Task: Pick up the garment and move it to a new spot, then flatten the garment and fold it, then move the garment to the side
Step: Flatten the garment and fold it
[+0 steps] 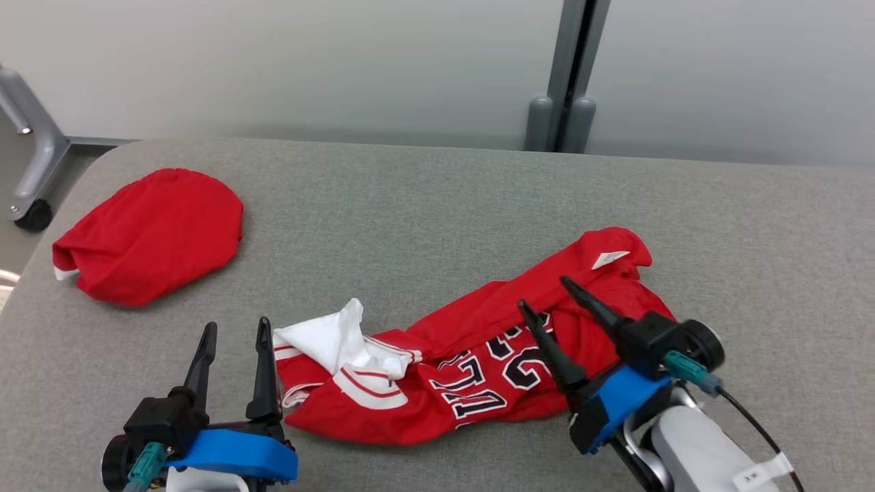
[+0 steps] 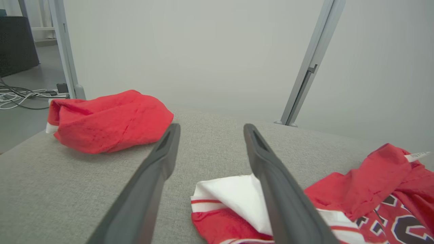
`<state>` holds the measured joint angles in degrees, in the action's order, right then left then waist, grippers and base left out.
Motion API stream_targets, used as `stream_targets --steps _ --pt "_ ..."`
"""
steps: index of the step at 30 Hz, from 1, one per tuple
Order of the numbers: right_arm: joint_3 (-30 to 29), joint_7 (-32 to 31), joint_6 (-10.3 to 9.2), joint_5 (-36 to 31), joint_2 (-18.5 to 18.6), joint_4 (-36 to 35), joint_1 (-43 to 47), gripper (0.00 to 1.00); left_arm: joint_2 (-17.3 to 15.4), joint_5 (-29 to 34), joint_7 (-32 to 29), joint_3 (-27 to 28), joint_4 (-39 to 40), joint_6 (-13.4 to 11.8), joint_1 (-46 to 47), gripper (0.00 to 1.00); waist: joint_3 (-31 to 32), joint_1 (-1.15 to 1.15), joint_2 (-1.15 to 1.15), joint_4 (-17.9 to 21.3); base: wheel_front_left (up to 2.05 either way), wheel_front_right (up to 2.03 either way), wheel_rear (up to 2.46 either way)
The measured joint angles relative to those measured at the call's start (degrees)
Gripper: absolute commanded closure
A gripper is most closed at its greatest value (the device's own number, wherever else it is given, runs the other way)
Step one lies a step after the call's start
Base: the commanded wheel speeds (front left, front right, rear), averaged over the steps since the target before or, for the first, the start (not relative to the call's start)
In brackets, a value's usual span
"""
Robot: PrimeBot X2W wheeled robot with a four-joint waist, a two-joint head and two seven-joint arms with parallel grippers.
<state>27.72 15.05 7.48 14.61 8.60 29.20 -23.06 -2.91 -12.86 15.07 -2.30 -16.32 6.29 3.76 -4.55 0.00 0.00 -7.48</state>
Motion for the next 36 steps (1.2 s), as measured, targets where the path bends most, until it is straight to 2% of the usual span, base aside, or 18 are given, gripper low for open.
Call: stream_targets --steps 8,17,21,27,36 --pt "-13.92 0.00 0.01 -3.24 0.63 -9.96 8.80 0.00 0.02 0.88 0.00 1.46 0.53 0.29 -0.73 0.00 0.62 0.00 0.00 2.83 0.00 0.00 0.00" --pt "-25.37 0.01 0.01 -6.12 -3.21 -17.51 20.09 0.00 -0.12 1.87 0.00 2.25 0.35 0.79 -1.03 0.00 0.91 0.00 0.00 3.13 0.00 0.00 0.00" --pt "-27.42 0.00 0.00 -6.71 -4.56 -19.13 23.67 0.00 -0.35 2.18 0.00 2.69 0.14 0.81 -1.03 0.00 1.03 0.00 0.00 3.00 0.00 0.00 0.00" --pt "-27.57 0.00 0.00 -7.12 -5.28 -19.96 24.56 0.00 -0.47 2.86 0.00 3.18 -0.32 0.82 -1.09 0.00 0.83 0.00 0.00 3.45 0.00 0.00 0.00" --pt "-26.92 0.00 0.00 -7.64 -5.60 -19.81 23.29 0.00 -3.56 3.49 0.00 2.50 -5.44 0.91 2.93 0.00 -0.37 0.00 0.00 4.40 0.00 0.00 0.00"
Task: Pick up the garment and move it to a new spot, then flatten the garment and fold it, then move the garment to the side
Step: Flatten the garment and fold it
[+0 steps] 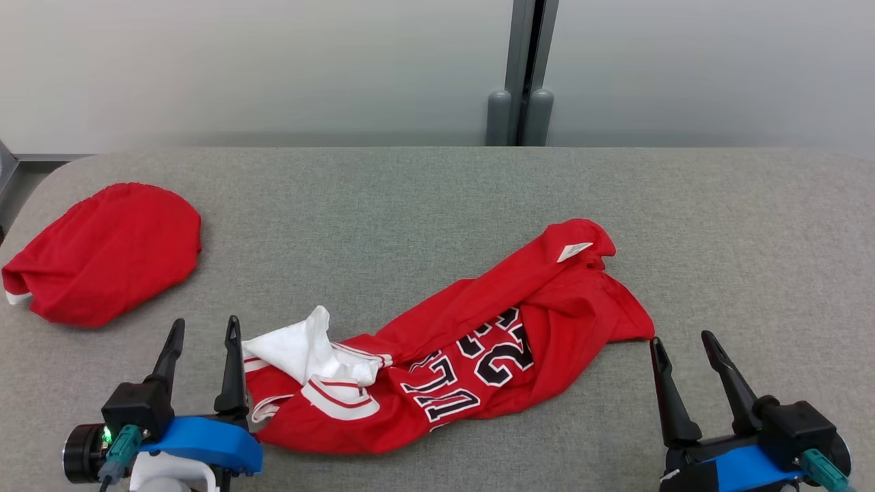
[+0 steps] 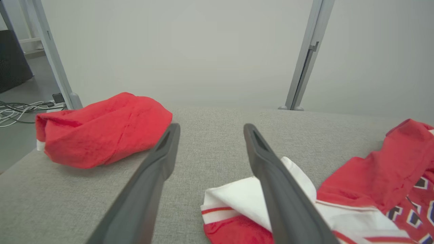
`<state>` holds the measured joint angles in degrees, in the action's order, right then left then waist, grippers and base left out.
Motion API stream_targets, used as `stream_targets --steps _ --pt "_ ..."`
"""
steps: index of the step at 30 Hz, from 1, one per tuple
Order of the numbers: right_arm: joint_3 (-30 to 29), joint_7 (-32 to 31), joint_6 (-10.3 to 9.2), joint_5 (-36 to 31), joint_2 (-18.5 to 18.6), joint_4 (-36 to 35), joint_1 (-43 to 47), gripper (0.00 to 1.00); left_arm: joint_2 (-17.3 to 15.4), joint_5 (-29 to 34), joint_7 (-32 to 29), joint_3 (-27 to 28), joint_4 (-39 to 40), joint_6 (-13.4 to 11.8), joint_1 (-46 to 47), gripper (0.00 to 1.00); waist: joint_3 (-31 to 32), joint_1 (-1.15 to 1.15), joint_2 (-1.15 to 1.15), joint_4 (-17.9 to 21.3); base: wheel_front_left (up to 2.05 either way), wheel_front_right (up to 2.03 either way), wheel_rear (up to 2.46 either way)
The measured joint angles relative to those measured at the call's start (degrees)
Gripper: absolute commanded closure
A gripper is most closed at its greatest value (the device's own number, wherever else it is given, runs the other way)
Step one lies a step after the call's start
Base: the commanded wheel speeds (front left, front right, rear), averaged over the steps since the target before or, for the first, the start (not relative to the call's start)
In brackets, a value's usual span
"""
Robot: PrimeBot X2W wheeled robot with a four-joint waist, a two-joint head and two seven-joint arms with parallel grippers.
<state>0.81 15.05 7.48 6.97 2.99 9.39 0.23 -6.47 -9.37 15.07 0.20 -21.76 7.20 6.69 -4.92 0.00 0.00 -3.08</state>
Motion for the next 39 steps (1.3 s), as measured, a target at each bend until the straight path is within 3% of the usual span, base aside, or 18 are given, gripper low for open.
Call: stream_targets --steps 6,18,31,33,34,39 --pt "0.15 0.00 0.01 -0.23 -0.07 0.77 -0.70 0.00 -2.67 -0.29 -0.01 -1.58 -7.69 0.19 4.56 0.00 -1.78 0.00 0.00 1.18 0.00 0.00 0.00" --pt "0.23 0.00 0.01 -0.22 -0.11 1.48 -3.02 0.00 -6.67 -5.41 -2.47 -10.02 -22.30 0.21 11.51 0.00 -5.86 0.01 0.02 2.98 0.00 0.00 0.00" --pt "0.15 0.00 0.01 0.23 -0.13 2.32 -3.42 0.00 -8.98 -15.38 -11.78 -20.92 -29.86 0.19 16.07 0.00 -4.98 -0.01 0.00 3.95 0.00 0.00 0.00" --pt "0.11 0.00 0.00 0.24 -0.12 2.30 -3.43 0.00 -9.32 -17.39 -13.57 -22.54 -30.11 0.19 16.86 0.77 -5.08 -0.01 0.00 3.97 0.00 0.00 0.00" --pt "0.12 0.00 0.00 0.26 -0.12 2.26 -3.46 0.00 -9.43 -17.89 -13.72 -23.12 -30.02 0.19 17.00 1.00 -5.13 -0.01 0.00 3.98 0.00 0.00 0.00" --pt "-0.14 0.00 0.00 0.62 -0.12 2.02 -3.49 0.00 -10.21 -20.16 -13.10 -25.82 -27.99 0.23 17.92 1.00 -5.37 0.00 0.00 3.93 0.00 0.00 0.00"
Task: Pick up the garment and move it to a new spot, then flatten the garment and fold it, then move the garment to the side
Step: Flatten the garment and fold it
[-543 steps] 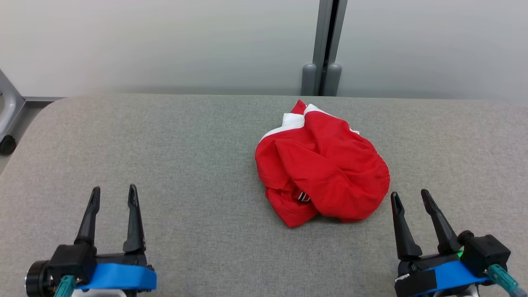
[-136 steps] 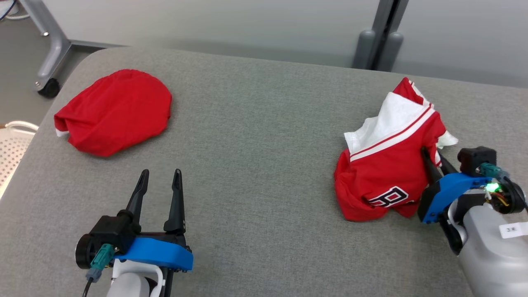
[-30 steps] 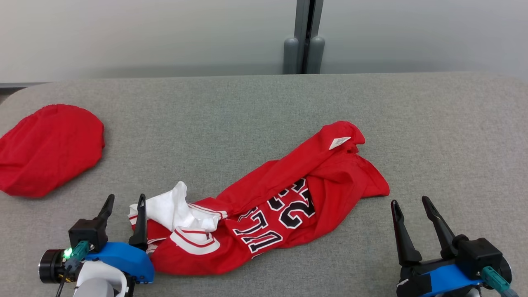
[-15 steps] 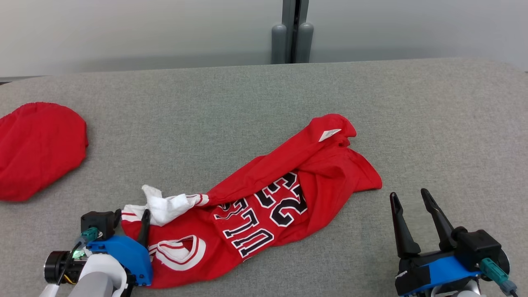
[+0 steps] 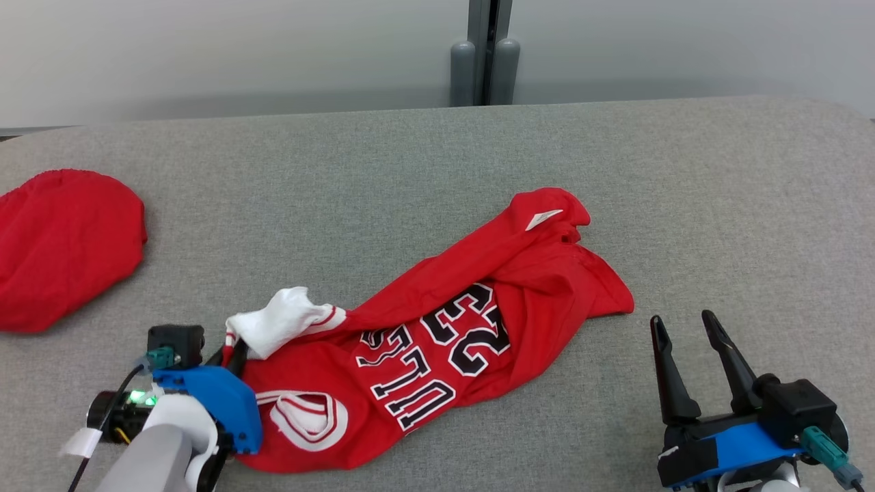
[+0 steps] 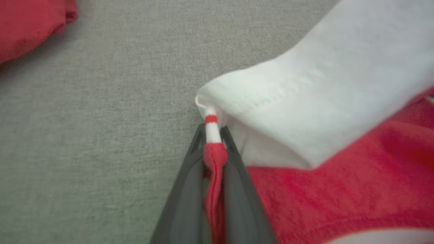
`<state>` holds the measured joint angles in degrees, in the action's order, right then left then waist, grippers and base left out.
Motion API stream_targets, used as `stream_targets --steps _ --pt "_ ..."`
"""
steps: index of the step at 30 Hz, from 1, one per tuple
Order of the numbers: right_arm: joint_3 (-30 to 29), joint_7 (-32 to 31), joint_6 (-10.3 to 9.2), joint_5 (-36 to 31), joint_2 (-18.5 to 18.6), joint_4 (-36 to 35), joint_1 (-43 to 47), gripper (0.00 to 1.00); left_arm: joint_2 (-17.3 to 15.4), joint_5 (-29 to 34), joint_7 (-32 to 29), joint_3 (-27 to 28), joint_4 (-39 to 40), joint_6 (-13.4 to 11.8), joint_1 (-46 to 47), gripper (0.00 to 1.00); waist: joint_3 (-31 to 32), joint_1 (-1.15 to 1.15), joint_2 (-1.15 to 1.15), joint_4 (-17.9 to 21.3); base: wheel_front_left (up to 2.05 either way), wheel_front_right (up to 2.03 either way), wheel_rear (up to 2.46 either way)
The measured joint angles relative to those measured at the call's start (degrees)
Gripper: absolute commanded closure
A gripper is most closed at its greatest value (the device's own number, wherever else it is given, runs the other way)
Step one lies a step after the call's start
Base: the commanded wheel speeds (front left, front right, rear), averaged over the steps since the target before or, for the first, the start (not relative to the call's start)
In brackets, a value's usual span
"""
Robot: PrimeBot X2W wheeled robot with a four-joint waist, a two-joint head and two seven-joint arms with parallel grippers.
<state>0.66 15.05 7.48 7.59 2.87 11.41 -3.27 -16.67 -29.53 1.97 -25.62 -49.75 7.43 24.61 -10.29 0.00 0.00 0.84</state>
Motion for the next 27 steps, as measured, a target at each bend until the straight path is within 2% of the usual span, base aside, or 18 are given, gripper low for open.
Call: stream_targets --steps 4,7,12,19,27 --pt "-0.21 0.00 0.00 0.03 -0.01 -0.31 -0.08 0.00 -0.45 -1.08 1.72 -0.78 2.59 0.00 2.65 1.00 -0.30 0.01 0.01 -0.08 0.00 0.00 0.00" --pt "-0.13 0.00 0.00 0.02 -0.01 -0.82 -0.92 0.00 -1.99 -1.33 4.77 -0.51 6.73 0.00 8.81 1.00 -1.42 0.01 0.00 0.40 0.00 0.00 0.00" --pt "-0.59 0.00 0.01 0.02 -0.05 -1.29 -2.76 0.00 -3.66 -1.67 5.95 0.53 8.58 0.01 16.31 1.00 -3.87 0.01 0.01 2.36 0.00 0.00 0.00" --pt "-1.38 0.00 0.01 0.25 -0.05 -1.64 -4.99 0.00 -6.33 -1.31 8.09 1.08 5.43 0.01 24.37 1.00 -7.88 0.02 0.01 5.91 0.00 0.00 0.00" --pt "-1.13 0.01 0.00 0.57 -0.04 -1.82 -7.03 0.00 -7.93 0.90 11.85 0.64 0.48 0.01 33.10 1.00 -11.60 0.01 0.01 8.92 0.00 0.00 0.00"
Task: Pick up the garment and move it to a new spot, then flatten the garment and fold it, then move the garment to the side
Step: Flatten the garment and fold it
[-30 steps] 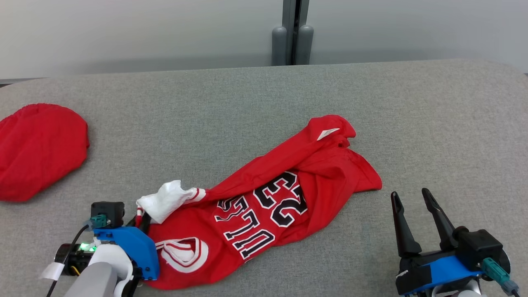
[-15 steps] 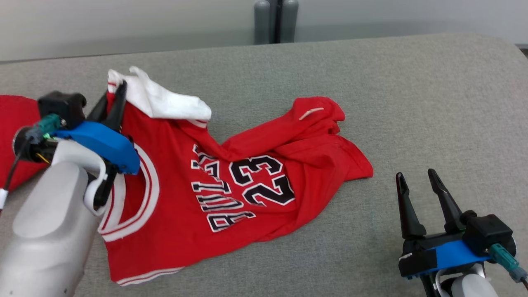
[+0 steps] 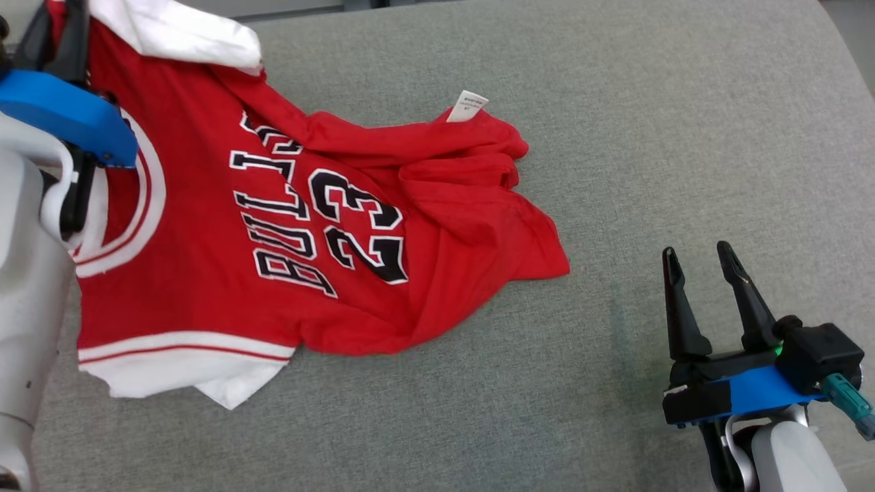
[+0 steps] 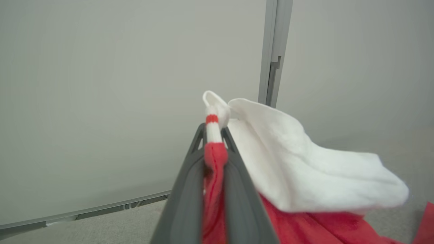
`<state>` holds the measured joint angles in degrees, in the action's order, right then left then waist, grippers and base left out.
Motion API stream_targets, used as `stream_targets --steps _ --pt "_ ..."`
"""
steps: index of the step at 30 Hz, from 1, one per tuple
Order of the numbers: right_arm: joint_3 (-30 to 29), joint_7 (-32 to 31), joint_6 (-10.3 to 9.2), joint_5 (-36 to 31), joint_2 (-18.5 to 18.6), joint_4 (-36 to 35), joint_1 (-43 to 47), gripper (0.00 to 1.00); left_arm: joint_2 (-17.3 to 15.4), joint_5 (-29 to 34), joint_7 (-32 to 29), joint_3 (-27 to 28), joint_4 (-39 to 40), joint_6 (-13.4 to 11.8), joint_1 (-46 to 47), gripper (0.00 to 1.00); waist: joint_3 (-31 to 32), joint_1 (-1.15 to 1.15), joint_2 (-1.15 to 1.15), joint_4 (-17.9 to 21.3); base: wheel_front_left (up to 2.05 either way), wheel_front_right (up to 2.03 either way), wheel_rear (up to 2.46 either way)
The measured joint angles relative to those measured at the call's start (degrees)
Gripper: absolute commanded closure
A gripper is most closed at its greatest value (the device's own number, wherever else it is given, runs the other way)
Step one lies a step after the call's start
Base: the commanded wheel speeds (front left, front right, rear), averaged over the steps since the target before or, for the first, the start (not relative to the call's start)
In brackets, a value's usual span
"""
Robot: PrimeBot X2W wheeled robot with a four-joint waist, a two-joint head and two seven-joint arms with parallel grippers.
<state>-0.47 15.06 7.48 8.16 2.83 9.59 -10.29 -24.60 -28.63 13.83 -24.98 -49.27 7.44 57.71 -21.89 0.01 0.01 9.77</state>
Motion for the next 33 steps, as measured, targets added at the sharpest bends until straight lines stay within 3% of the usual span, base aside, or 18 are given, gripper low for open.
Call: stream_targets --steps 8,9,10,11,18,24,30,33 --pt "0.41 -0.01 0.01 0.51 0.01 -0.74 -1.52 0.00 -0.35 1.38 1.16 1.94 -4.21 -0.67 6.05 1.00 -3.81 0.00 0.00 2.42 0.00 0.00 0.00" --pt "0.57 -0.01 0.01 0.59 0.00 -0.74 -1.69 0.00 -0.30 1.47 1.15 1.92 -5.01 -0.67 6.05 0.89 -4.08 0.00 0.01 2.59 0.00 0.00 0.00" --pt "0.71 -0.01 0.01 0.60 0.01 -0.76 -1.84 0.00 -0.34 1.92 1.15 1.97 -5.11 -0.69 6.05 0.11 -4.31 0.00 0.01 2.77 0.00 0.00 0.00" --pt "0.85 -0.01 0.01 0.69 0.00 -0.82 -1.90 0.00 -0.40 2.29 1.16 2.27 -4.80 -0.85 6.05 0.00 -4.49 0.00 0.01 2.89 0.00 0.00 0.00" --pt "0.79 -0.01 0.01 1.11 0.00 -0.54 -1.70 0.00 -0.82 4.71 1.18 5.57 0.13 -1.02 1.24 0.00 -2.84 -0.01 0.00 2.28 0.00 0.00 0.00" --pt "0.49 0.00 0.00 1.11 0.01 -0.41 -0.93 0.00 -0.16 7.34 1.24 10.96 10.55 -1.67 -7.36 0.00 0.37 -0.02 -0.01 0.20 0.00 0.00 0.00" --pt "0.64 -0.01 0.00 1.10 0.01 0.00 0.30 0.00 2.40 9.71 1.24 15.93 19.86 -2.27 -17.06 0.00 3.48 -0.02 -0.01 -2.15 0.00 0.00 0.00" --pt "0.51 -0.01 0.00 0.96 -0.01 0.30 1.42 0.00 5.32 11.63 1.24 19.40 26.36 -1.98 -25.03 0.00 6.06 -0.02 -0.02 -4.25 0.00 0.00 0.00"
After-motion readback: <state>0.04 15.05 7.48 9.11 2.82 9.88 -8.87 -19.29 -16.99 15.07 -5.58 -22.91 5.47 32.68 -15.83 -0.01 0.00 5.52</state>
